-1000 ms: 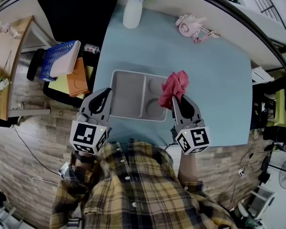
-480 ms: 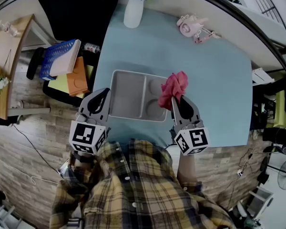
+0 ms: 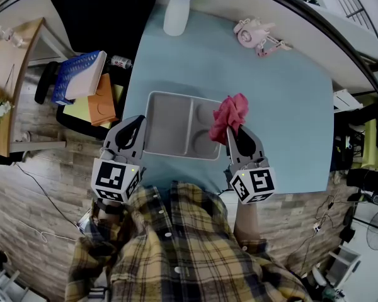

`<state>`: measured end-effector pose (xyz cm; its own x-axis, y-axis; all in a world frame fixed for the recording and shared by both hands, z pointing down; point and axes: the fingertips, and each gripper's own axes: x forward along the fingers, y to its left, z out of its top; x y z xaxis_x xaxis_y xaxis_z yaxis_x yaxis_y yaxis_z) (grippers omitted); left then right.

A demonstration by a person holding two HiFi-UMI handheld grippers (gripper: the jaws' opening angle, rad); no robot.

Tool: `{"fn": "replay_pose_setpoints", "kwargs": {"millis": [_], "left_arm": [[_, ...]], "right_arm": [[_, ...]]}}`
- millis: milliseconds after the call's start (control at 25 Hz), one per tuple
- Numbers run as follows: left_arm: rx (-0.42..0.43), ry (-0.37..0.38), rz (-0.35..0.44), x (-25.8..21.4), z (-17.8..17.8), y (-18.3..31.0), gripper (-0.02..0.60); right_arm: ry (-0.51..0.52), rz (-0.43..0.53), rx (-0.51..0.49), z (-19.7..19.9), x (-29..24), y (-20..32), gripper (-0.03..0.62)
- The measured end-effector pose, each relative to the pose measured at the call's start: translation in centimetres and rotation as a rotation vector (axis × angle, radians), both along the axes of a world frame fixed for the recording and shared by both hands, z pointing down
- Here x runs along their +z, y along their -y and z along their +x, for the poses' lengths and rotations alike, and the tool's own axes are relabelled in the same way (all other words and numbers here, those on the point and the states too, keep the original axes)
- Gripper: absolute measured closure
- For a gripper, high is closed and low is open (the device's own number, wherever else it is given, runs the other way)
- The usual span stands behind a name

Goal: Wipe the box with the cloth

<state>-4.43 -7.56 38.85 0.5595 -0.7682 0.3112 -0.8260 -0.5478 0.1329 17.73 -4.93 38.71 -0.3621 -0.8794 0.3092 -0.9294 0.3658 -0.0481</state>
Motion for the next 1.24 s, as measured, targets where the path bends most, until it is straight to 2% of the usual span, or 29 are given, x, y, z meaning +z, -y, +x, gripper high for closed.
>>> {"fn": "replay_pose_setpoints", "kwargs": {"millis": [440, 1240], "left_arm": [[0.002, 0.007, -0.001, 0.13, 0.03, 0.0, 0.591], [0.001, 0.008, -0.002, 0.25, 0.1, -0.74, 0.591]], "right_arm": [[-0.01, -0.032, 0.001, 0.08, 0.56, 0.0, 0.542], [-0.017, -0.036, -0.002, 0.08, 0.72, -0.81, 0.542]]}}
